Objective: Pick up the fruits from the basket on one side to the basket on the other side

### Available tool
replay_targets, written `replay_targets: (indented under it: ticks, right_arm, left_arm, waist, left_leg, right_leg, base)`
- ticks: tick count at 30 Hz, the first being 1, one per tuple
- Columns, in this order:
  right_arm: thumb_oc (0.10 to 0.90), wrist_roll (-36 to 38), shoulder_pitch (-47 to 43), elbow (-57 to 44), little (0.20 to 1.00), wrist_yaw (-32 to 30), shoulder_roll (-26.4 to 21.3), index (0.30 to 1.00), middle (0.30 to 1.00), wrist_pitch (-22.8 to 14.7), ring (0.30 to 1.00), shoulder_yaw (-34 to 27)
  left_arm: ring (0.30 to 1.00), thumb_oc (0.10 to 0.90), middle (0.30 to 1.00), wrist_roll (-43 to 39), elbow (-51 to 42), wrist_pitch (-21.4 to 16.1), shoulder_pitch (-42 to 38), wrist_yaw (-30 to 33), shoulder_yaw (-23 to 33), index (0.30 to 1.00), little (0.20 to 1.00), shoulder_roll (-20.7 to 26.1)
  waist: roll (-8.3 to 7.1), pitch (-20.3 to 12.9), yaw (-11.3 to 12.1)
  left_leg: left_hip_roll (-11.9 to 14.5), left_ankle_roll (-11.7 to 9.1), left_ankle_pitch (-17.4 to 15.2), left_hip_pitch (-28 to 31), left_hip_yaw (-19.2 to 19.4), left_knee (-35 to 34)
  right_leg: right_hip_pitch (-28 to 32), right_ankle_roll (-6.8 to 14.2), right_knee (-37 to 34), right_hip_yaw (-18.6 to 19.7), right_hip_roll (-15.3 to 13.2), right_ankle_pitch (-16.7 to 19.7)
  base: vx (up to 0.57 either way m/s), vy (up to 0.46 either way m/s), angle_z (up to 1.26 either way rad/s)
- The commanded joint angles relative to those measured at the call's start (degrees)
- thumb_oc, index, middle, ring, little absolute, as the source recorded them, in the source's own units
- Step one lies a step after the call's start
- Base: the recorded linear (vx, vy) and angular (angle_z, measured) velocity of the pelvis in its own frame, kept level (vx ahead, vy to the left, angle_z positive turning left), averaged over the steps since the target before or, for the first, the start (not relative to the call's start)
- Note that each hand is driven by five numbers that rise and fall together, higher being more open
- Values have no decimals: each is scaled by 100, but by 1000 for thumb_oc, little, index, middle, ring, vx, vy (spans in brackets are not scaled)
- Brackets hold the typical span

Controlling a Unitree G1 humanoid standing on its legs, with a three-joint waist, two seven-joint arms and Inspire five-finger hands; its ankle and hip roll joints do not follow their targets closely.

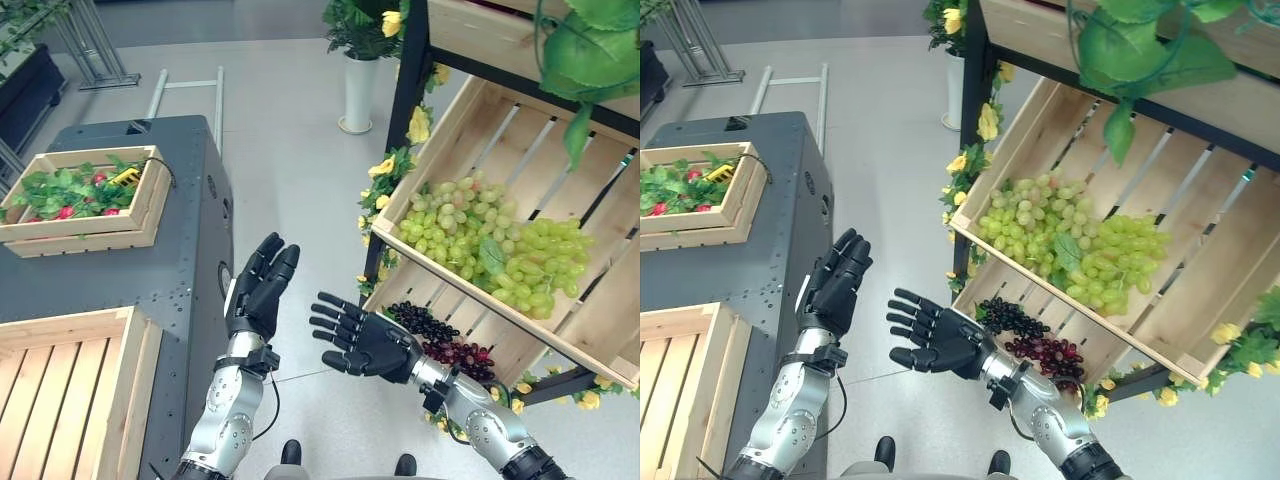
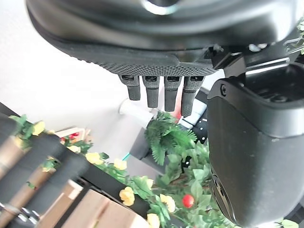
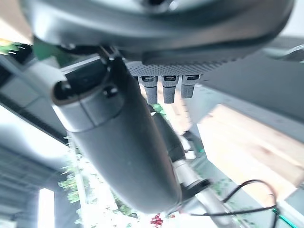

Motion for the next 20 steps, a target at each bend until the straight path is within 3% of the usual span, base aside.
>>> replay_targets:
  ticks: [1, 8, 13, 17, 20]
  right_arm:
    - [800, -139, 5, -151, 900, -175, 243, 900, 900, -776, 900, -90]
    - [800, -786, 364, 1094, 900, -1031, 318, 900, 900, -912, 900, -467]
    - [800, -1410, 118, 2383, 900, -1475, 388, 900, 900, -836, 900, -579]
    - [800, -1622, -166, 3411, 900, -1657, 510, 900, 900, -759, 900, -668]
    - [800, -1670, -262, 3982, 900, -1715, 564, 900, 900, -685, 900, -765]
  left_arm:
    - [900, 800, 900, 545, -22, -265, -299, -469, 29, 900, 900, 237]
    - [900, 800, 900, 601, 1072, 21, -333, -906, 105, 900, 900, 241]
    - [900, 800, 900, 1048, 2469, 203, -478, -925, -222, 900, 900, 56]
    - [900, 800, 900, 1434, 3877, 456, -772, -886, -267, 900, 900, -410]
    - [900, 800, 900, 1883, 4599, 545, -924, -1007, -321, 900, 900, -572]
  waist:
    - [119, -293, 73]
    - [210, -325, -226]
    - [165, -232, -197]
    - [170, -111, -203]
    - [158, -63, -209]
  left_leg:
    - [-390, 505, -399, -1, -95, 12]
    - [-271, 447, -237, -198, -417, 12]
    - [87, 136, 69, -387, -483, 12]
    - [361, -131, 494, -744, -398, 12]
    - [378, -124, 492, -849, -320, 66]
  right_leg:
    - [-194, 83, 1021, 125, -335, -115]
    - [-324, -101, 911, 886, 235, -412]
    - [-204, -306, 392, 776, 528, -284]
    - [-83, -459, 16, 658, 704, -106]
    - [-1, -527, 4, 507, 737, -173]
  base:
    - [-5, -32, 22]
    - [-61, -193, 33]
    - [-136, -369, 33]
    - [-148, -278, 16]
    - [-93, -130, 49]
